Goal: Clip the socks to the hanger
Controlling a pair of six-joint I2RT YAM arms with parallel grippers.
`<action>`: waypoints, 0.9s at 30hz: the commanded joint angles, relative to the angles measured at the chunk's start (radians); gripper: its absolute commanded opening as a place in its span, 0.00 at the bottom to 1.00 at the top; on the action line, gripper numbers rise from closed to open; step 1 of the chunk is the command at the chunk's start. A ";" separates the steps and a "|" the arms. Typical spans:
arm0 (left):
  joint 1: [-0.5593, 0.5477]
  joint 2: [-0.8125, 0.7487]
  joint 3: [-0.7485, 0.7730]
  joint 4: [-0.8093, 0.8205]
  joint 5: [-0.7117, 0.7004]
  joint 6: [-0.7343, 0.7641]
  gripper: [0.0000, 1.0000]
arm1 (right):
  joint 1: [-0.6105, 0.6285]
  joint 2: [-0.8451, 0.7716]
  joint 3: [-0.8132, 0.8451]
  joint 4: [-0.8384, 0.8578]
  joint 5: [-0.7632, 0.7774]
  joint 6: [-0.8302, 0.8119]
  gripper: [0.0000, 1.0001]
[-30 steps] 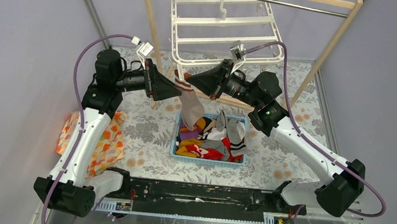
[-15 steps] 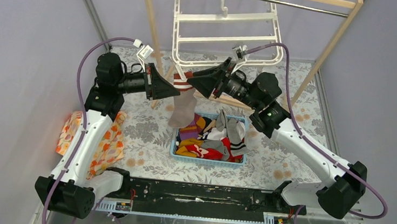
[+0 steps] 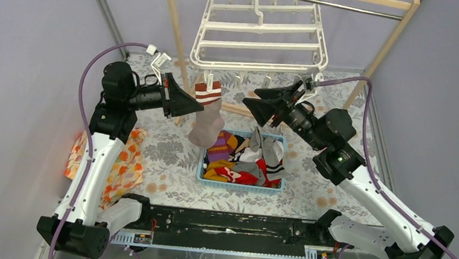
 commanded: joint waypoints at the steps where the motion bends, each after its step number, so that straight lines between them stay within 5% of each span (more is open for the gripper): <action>1: 0.008 -0.012 0.038 -0.030 0.014 0.020 0.00 | -0.001 0.047 -0.025 0.078 0.048 -0.042 0.62; 18: 0.008 -0.011 0.064 -0.059 0.047 0.037 0.00 | 0.039 0.189 -0.103 0.484 0.174 -0.104 0.55; 27: 0.008 -0.007 0.072 -0.068 0.051 0.042 0.00 | 0.079 0.200 -0.122 0.575 0.260 -0.154 0.39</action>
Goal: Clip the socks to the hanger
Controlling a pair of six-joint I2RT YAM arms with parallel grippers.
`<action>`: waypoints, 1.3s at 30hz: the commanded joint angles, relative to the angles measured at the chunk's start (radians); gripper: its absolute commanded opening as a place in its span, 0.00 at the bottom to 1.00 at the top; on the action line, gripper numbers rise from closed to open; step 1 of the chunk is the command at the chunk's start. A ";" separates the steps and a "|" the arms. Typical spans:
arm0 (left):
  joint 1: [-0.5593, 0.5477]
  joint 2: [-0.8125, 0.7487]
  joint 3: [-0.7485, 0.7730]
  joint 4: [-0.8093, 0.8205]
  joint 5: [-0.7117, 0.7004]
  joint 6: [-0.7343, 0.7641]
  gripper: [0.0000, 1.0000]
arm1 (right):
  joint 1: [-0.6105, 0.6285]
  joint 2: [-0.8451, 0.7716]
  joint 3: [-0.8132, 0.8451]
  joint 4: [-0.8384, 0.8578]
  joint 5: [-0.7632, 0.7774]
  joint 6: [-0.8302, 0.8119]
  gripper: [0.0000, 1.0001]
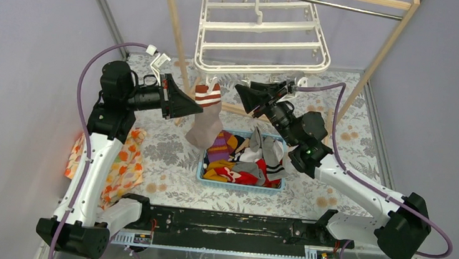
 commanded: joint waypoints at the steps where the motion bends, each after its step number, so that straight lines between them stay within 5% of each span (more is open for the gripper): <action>1: 0.004 -0.004 0.038 -0.005 0.023 0.018 0.00 | 0.029 -0.012 -0.001 0.122 0.073 -0.055 0.37; 10: 0.004 -0.005 0.049 -0.022 0.013 0.032 0.00 | 0.051 -0.038 -0.016 0.110 0.095 -0.085 0.05; 15: 0.004 -0.003 0.057 -0.031 -0.030 0.034 0.02 | 0.078 -0.055 -0.010 0.055 0.139 -0.127 0.00; 19: 0.006 0.007 0.082 -0.073 -0.085 0.050 0.27 | 0.130 -0.035 0.037 -0.006 0.208 -0.203 0.00; 22: 0.007 0.017 0.119 -0.141 -0.128 0.079 0.63 | 0.169 -0.007 0.085 -0.049 0.272 -0.258 0.00; 25: 0.015 0.023 0.161 -0.212 -0.155 0.130 0.81 | 0.213 0.025 0.123 -0.069 0.370 -0.313 0.00; 33: 0.022 0.015 0.256 -0.303 -0.136 0.165 0.84 | 0.286 0.112 0.203 -0.095 0.542 -0.411 0.00; 39: 0.018 0.004 0.244 -0.199 -0.097 0.067 0.79 | 0.321 0.164 0.245 -0.087 0.617 -0.445 0.00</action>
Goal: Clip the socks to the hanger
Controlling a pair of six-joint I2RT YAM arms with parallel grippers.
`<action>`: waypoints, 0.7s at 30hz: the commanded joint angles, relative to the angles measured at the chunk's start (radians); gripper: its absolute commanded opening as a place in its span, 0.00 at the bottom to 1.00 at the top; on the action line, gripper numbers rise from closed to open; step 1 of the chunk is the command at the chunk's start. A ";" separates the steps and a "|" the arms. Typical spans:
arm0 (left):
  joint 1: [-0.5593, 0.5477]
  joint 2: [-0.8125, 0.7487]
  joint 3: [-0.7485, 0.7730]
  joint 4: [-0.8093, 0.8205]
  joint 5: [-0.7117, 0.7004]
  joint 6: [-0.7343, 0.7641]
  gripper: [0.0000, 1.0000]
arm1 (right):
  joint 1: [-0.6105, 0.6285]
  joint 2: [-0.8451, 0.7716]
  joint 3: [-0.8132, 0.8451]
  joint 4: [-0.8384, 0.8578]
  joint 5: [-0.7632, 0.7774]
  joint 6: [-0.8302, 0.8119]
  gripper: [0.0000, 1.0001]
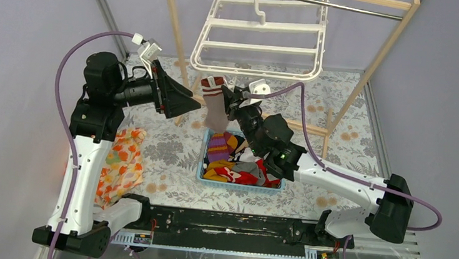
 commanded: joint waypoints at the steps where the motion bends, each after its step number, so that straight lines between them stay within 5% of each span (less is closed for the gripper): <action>1: 0.000 -0.003 0.008 0.081 0.033 -0.073 0.78 | 0.032 0.019 0.067 0.037 0.093 -0.051 0.00; 21: -0.167 0.195 0.097 0.344 -0.113 -0.295 0.55 | 0.067 0.058 0.098 0.019 0.061 -0.034 0.00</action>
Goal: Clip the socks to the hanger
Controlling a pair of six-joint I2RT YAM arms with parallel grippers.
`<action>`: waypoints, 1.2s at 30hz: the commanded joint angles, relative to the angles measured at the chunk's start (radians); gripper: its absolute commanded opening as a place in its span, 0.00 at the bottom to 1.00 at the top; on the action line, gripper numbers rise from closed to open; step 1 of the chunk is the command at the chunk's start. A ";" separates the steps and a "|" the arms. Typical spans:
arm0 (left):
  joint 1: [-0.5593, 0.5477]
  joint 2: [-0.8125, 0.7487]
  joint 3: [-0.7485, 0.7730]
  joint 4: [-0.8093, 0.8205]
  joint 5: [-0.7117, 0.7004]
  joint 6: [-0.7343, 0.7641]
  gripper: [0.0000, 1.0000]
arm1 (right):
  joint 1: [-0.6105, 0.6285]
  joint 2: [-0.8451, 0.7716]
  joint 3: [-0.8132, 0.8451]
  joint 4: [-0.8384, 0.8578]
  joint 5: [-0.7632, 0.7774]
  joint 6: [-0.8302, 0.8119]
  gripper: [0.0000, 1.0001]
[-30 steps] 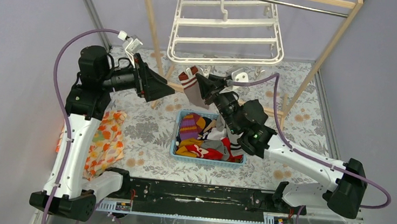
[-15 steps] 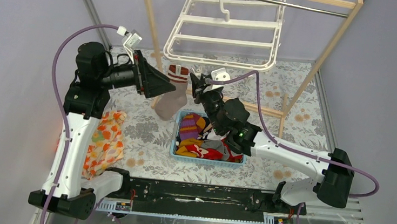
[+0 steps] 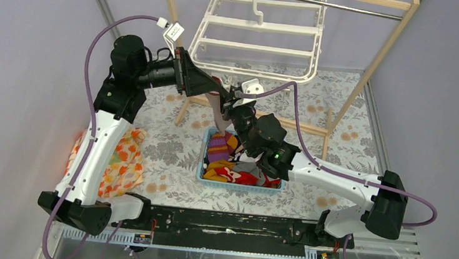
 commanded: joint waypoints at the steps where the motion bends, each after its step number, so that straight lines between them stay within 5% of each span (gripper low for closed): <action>1: -0.020 0.027 0.031 0.111 -0.054 -0.051 0.55 | 0.026 0.001 0.043 0.015 -0.028 0.006 0.00; 12: -0.052 0.051 0.015 0.119 -0.130 -0.038 0.55 | 0.028 0.004 0.056 -0.008 -0.053 0.036 0.00; 16: -0.051 0.048 0.005 0.122 -0.162 -0.034 0.47 | 0.028 -0.007 0.040 -0.005 -0.070 0.068 0.01; 22: -0.052 0.045 -0.025 0.147 -0.127 -0.041 0.24 | 0.027 -0.069 -0.052 0.076 -0.112 0.220 0.37; 27: -0.050 0.048 -0.036 0.156 -0.098 -0.043 0.21 | 0.022 -0.129 -0.128 0.127 -0.214 0.372 0.62; 36: -0.050 0.042 -0.035 0.195 -0.045 -0.087 0.21 | -0.145 -0.195 -0.282 0.279 -0.506 0.802 0.66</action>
